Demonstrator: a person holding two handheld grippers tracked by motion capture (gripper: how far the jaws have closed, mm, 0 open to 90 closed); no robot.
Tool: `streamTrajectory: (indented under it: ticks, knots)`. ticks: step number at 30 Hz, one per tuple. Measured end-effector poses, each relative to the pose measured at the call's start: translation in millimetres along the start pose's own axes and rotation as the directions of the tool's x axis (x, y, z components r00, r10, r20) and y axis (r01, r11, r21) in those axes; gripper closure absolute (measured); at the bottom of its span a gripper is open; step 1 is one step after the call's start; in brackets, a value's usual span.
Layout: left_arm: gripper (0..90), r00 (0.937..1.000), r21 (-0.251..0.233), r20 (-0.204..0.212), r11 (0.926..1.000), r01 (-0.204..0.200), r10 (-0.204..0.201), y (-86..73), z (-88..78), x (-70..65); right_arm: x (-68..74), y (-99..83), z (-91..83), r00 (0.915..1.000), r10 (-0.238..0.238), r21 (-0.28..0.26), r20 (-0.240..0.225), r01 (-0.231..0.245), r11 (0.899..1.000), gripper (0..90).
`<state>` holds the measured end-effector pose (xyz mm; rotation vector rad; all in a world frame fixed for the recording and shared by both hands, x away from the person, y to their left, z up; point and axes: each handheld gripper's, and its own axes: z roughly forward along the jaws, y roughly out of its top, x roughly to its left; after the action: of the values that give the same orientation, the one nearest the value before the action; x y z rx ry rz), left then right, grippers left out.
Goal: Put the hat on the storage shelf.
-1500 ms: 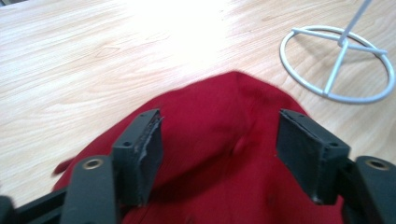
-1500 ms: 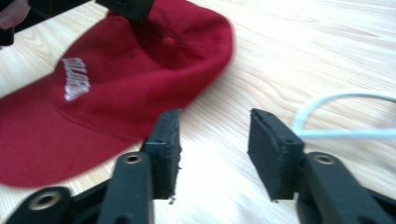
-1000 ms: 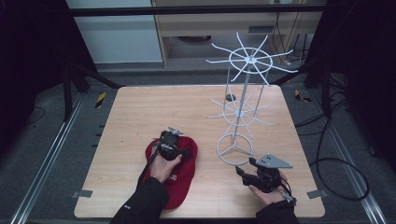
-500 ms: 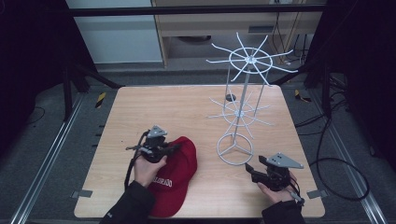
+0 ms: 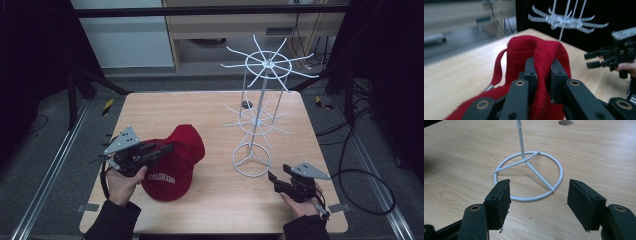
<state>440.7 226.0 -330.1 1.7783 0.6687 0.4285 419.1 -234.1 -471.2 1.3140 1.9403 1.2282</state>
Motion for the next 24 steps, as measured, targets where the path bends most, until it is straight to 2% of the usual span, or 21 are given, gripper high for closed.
streamTrajectory:
  ticks: [1, 2, 4, 5, 7, 9, 10, 14, 15, 16, 18, 19, 20, 21, 22, 24]
  knots:
    - [79.2, 1.0, 0.0, 0.0, 1.0, 0.0, 0.0, 0.0, 0.0, 0.0, 0.0, 0.0, 0.0, 1.0, 0.0, 0.0, 0.0, 0.0, 1.0, 35.2]
    - [79.4, 0.9994, -0.035, -0.007, 0.9988, -0.035, 0.035, 9.1, -4.7, -2.7, -0.7, 0.1, 0.1, 1.0, 0.003, 0.0, 0.003, -0.003, 1.0, 35.2]
    - [79.5, 0.9981, -0.059, -0.014, 0.9964, -0.06, 0.059, 16.0, -7.4, -4.3, -1.5, 0.0, 0.4, 1.0, 0.001, 0.001, 0.009, -0.001, 1.0, 35.2]
    - [79.6, 0.9981, -0.059, -0.014, 0.9964, -0.06, 0.059, 16.0, -7.4, -4.3, -1.5, 0.0, 0.4, 1.0, 0.001, 0.001, 0.009, -0.001, 1.0, 35.2]
    - [79.6, 0.9956, -0.092, -0.011, 0.9913, -0.094, 0.094, 28.0, -11.1, -6.7, -2.0, 0.3, 0.7, 0.9999, 0.003, -0.001, 0.013, -0.003, 1.0, 35.1]
    - [79.6, 0.9944, -0.103, -0.008, 0.9891, -0.105, 0.105, 32.2, -12.5, -7.8, -2.6, 0.4, 0.9, 0.9999, 0.002, -0.004, 0.017, -0.002, 1.0, 34.9]
    - [79.6, 0.9911, -0.133, 0.003, 0.9823, -0.131, 0.133, 41.6, -16.4, -11.3, -3.3, 0.4, 1.1, 0.9998, -0.001, -0.004, 0.021, 0.001, 1.0, 34.8]
    - [79.7, 0.9879, -0.193, 0.015, 0.9698, -0.149, 0.155, 56.4, -24.1, -19.2, -4.4, 0.2, 1.0, 0.9997, 0.004, -0.004, 0.024, -0.004, 1.0, 34.7]
    - [79.7, 0.9879, -0.193, 0.015, 0.9698, -0.149, 0.155, 56.4, -24.1, -19.2, -4.4, 0.2, 1.0, 0.9997, 0.004, -0.004, 0.024, -0.004, 1.0, 34.7]
    - [79.7, 0.9862, -0.225, 0.018, 0.9619, -0.156, 0.164, 63.7, -27.4, -23.3, -4.7, 0.2, 0.9, 0.9996, 0.002, -0.006, 0.026, -0.002, 1.0, 34.6]
    - [79.7, 0.9847, -0.257, 0.022, 0.9529, -0.161, 0.173, 70.9, -29.8, -26.7, -4.8, 0.1, 1.0, 0.9996, -0.002, -0.009, 0.029, 0.002, 1.0, 34.6]
    - [79.7, 0.984, -0.279, 0.02, 0.9462, -0.165, 0.177, 75.5, -30.7, -28.4, -4.8, 0.2, 1.1, 0.9996, -0.003, -0.01, 0.03, 0.004, 1.0, 34.5]
    - [79.7, 0.984, -0.279, 0.02, 0.9462, -0.165, 0.177, 75.5, -30.7, -28.4, -4.6, 0.2, 1.0, 0.9996, -0.001, -0.008, 0.028, 0.001, 1.0, 34.5]
    - [79.7, 0.9834, -0.292, 0.023, 0.9421, -0.166, 0.18, 79.1, -31.5, -29.1, -4.6, 0.2, 1.0, 0.9996, -0.001, -0.008, 0.028, 0.001, 1.0, 34.5]
    - [79.7, 0.9831, -0.316, 0.024, 0.9345, -0.165, 0.181, 85.4, -32.2, -29.7, -4.6, 0.1, 1.2, 0.9996, 0.001, -0.006, 0.027, -0.001, 1.0, 34.4]
    - [79.6, 0.9826, -0.338, 0.026, 0.9266, -0.165, 0.184, 92.6, -32.6, -28.9, -4.9, 0.1, 1.3, 0.9996, 0.003, -0.006, 0.028, -0.003, 1.0, 34.4]
